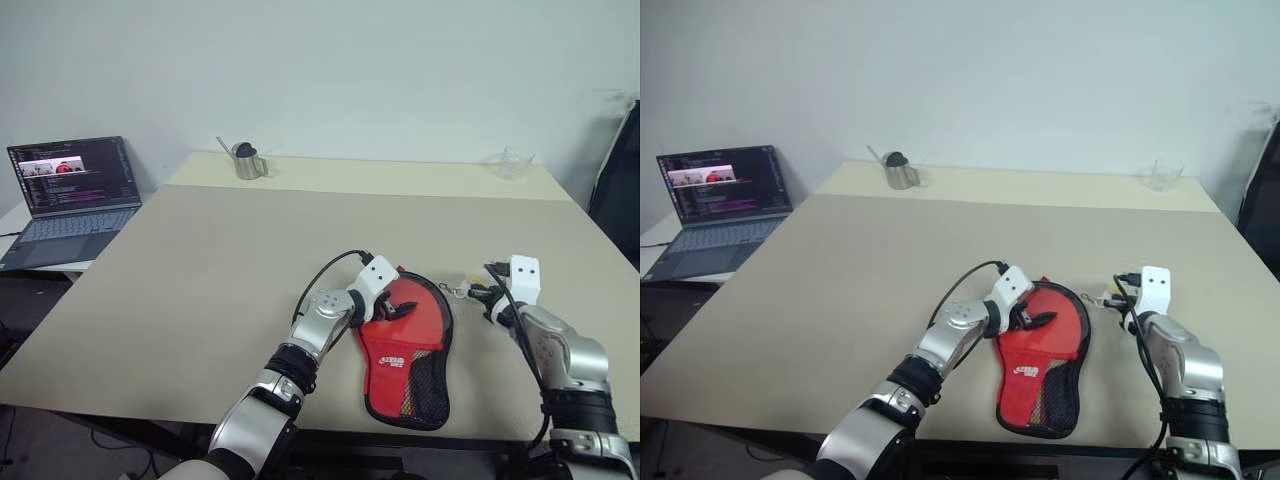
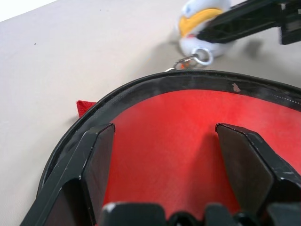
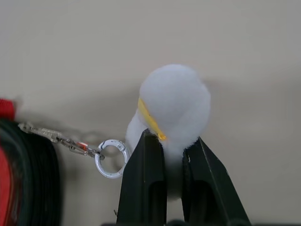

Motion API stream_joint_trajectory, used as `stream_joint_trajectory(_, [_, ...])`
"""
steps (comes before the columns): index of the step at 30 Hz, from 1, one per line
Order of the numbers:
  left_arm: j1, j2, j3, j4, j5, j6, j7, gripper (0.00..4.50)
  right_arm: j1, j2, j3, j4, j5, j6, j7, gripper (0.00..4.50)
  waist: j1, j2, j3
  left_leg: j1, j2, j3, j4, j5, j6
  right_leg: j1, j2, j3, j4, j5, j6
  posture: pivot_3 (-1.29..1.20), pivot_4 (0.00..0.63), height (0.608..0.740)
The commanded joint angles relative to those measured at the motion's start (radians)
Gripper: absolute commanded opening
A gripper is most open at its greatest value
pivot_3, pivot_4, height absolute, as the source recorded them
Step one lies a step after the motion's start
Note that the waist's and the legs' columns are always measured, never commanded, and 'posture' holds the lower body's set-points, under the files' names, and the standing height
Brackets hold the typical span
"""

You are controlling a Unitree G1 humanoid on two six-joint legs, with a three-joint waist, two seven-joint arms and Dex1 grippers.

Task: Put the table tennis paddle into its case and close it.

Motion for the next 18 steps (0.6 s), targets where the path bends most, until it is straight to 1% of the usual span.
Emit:
stream_joint_trajectory(1, [0.022, 0.002, -0.025, 0.046, 0.011, 0.013, -0.012, 3.75, 0.08, -0.053, -0.015, -0.108, 0.035, 0.045, 0.073, 0.02, 0.003, 0.0, 0.0, 0.0, 0.0, 0.0, 0.0, 0.0, 0.0, 0.0, 0.0, 0.0, 0.0, 0.0, 0.0, 0.0, 0.15, 0.74])
stream_joint_trajectory(3, [0.021, -0.001, -0.026, 0.049, 0.012, 0.012, -0.013, 3.75, 0.127, -0.078, -0.002, -0.161, 0.059, 0.066, 0.126, 0.02, 0.003, 0.001, 0.0, 0.0, 0.0, 0.0, 0.0, 0.0, 0.0, 0.0, 0.0, 0.0, -0.001, 0.0, 0.0, 0.0, 0.15, 0.74])
stream_joint_trajectory(10, [0.02, -0.005, -0.029, 0.055, 0.011, 0.009, -0.018, 3.75, 0.23, -0.129, 0.0, -0.271, 0.11, 0.101, 0.226, 0.02, 0.004, 0.001, -0.001, 0.0, 0.0, 0.0, 0.0, 0.0, 0.0, 0.0, 0.0, -0.001, -0.001, 0.0, 0.0, 0.0, 0.15, 0.74])
stream_joint_trajectory(18, [0.016, -0.005, -0.03, 0.062, 0.014, 0.005, -0.023, 3.75, 0.332, -0.202, 0.005, -0.341, 0.14, 0.114, 0.316, 0.02, 0.005, 0.001, -0.001, 0.0, -0.001, 0.0, 0.0, -0.001, 0.0, 0.001, 0.0, -0.001, -0.001, -0.001, 0.0, 0.0, 0.15, 0.74])
